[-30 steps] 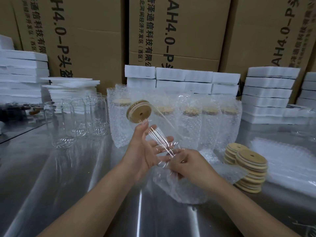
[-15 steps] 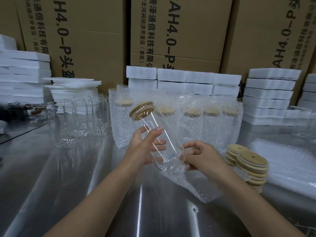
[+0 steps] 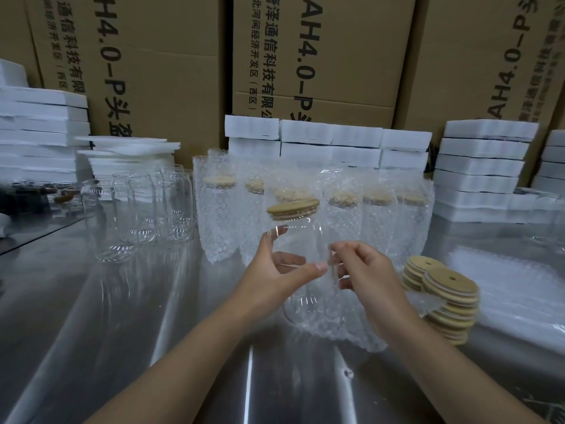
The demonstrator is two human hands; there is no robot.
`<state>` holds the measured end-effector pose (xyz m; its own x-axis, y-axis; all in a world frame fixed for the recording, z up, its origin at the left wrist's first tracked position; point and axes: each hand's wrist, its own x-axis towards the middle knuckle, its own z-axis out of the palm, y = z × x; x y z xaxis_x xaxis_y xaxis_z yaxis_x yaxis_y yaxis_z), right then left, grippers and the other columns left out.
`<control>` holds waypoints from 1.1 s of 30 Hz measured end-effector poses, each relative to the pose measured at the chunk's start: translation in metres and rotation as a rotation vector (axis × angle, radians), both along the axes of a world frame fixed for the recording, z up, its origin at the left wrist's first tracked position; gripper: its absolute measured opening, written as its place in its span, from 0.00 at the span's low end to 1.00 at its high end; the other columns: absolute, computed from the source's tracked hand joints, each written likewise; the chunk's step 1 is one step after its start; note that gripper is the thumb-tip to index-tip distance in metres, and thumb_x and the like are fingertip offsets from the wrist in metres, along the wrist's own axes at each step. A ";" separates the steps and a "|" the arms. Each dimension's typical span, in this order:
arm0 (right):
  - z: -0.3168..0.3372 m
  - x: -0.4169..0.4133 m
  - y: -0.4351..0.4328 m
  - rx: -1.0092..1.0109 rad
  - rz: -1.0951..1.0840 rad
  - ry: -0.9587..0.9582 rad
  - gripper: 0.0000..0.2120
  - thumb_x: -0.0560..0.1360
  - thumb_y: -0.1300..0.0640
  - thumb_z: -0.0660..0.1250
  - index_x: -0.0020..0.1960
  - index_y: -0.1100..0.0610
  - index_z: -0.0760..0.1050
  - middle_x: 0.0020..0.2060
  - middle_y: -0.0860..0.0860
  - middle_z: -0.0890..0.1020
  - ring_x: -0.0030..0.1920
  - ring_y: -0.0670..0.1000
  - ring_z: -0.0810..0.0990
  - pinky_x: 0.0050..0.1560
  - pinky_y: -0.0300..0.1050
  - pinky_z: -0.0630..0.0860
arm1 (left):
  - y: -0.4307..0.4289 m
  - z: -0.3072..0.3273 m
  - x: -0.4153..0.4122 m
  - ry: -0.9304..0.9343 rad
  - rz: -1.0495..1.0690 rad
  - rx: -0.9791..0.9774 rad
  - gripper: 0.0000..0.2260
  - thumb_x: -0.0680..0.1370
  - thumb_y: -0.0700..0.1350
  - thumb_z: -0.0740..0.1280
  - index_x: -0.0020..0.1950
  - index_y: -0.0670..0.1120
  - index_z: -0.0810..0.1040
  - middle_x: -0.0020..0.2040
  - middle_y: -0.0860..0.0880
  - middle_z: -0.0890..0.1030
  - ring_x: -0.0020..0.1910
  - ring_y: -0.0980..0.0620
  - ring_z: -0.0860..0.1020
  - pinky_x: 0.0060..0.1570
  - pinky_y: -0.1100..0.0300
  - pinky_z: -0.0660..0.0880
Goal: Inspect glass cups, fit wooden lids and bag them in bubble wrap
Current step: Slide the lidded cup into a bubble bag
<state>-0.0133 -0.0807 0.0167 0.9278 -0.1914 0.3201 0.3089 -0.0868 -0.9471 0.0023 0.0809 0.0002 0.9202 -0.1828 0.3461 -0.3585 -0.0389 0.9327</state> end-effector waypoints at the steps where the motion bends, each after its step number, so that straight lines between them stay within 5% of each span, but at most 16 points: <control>1: 0.002 -0.002 0.002 -0.015 0.001 -0.027 0.12 0.75 0.43 0.66 0.44 0.52 0.81 0.31 0.44 0.79 0.32 0.42 0.77 0.32 0.34 0.74 | 0.000 -0.001 0.001 0.002 -0.010 0.004 0.42 0.53 0.68 0.77 0.62 0.68 0.61 0.54 0.53 0.82 0.51 0.58 0.83 0.46 0.62 0.77; 3: 0.002 -0.008 0.005 -0.149 0.017 -0.098 0.23 0.66 0.31 0.65 0.48 0.48 0.79 0.37 0.43 0.79 0.36 0.41 0.76 0.36 0.35 0.74 | -0.001 -0.003 0.003 -0.004 -0.012 0.028 0.43 0.49 0.72 0.77 0.59 0.74 0.59 0.56 0.55 0.80 0.54 0.59 0.81 0.50 0.62 0.78; 6: -0.003 -0.015 0.011 -0.466 -0.007 -0.100 0.38 0.55 0.29 0.66 0.61 0.44 0.69 0.51 0.39 0.74 0.48 0.41 0.76 0.46 0.37 0.74 | -0.005 -0.008 0.005 -0.036 0.005 0.085 0.38 0.49 0.70 0.78 0.50 0.84 0.58 0.55 0.56 0.78 0.51 0.63 0.80 0.49 0.63 0.77; 8: -0.003 -0.015 0.013 -0.488 -0.003 -0.065 0.43 0.51 0.29 0.68 0.63 0.43 0.65 0.54 0.36 0.72 0.51 0.40 0.75 0.48 0.38 0.73 | -0.006 -0.011 0.006 -0.073 0.015 0.133 0.36 0.52 0.65 0.77 0.49 0.85 0.57 0.55 0.56 0.77 0.50 0.64 0.79 0.48 0.64 0.76; 13: 0.001 -0.011 0.008 -0.419 -0.024 -0.102 0.35 0.52 0.34 0.71 0.55 0.44 0.67 0.49 0.39 0.76 0.41 0.33 0.74 0.35 0.26 0.70 | 0.000 -0.005 -0.001 -0.124 -0.027 0.275 0.48 0.55 0.65 0.77 0.68 0.77 0.54 0.62 0.66 0.72 0.62 0.69 0.71 0.55 0.66 0.73; 16: 0.001 -0.010 0.005 -0.337 -0.087 -0.149 0.28 0.56 0.38 0.72 0.52 0.42 0.66 0.48 0.39 0.75 0.42 0.32 0.74 0.35 0.27 0.69 | 0.002 0.005 -0.003 -0.048 -0.007 0.122 0.43 0.60 0.57 0.73 0.72 0.64 0.59 0.65 0.62 0.71 0.67 0.60 0.69 0.61 0.63 0.70; 22: 0.004 -0.009 0.001 -0.182 -0.189 -0.231 0.25 0.59 0.39 0.73 0.50 0.41 0.66 0.50 0.40 0.75 0.46 0.43 0.74 0.41 0.36 0.68 | -0.004 0.012 -0.004 0.386 0.121 -0.080 0.08 0.79 0.47 0.65 0.56 0.45 0.74 0.45 0.46 0.79 0.40 0.49 0.79 0.44 0.56 0.79; 25: 0.003 -0.011 0.002 -0.208 -0.192 -0.222 0.29 0.56 0.33 0.70 0.52 0.40 0.65 0.51 0.37 0.74 0.48 0.40 0.74 0.41 0.36 0.68 | -0.005 0.010 -0.008 0.503 0.039 -0.092 0.09 0.80 0.47 0.64 0.54 0.43 0.77 0.33 0.44 0.79 0.31 0.49 0.82 0.32 0.58 0.80; 33: 0.003 -0.009 0.001 -0.218 -0.176 -0.211 0.25 0.59 0.37 0.71 0.51 0.38 0.65 0.51 0.39 0.74 0.48 0.43 0.74 0.43 0.36 0.68 | -0.006 0.009 -0.006 0.310 0.126 -0.077 0.10 0.79 0.35 0.60 0.49 0.45 0.79 0.32 0.48 0.73 0.22 0.58 0.72 0.27 0.63 0.77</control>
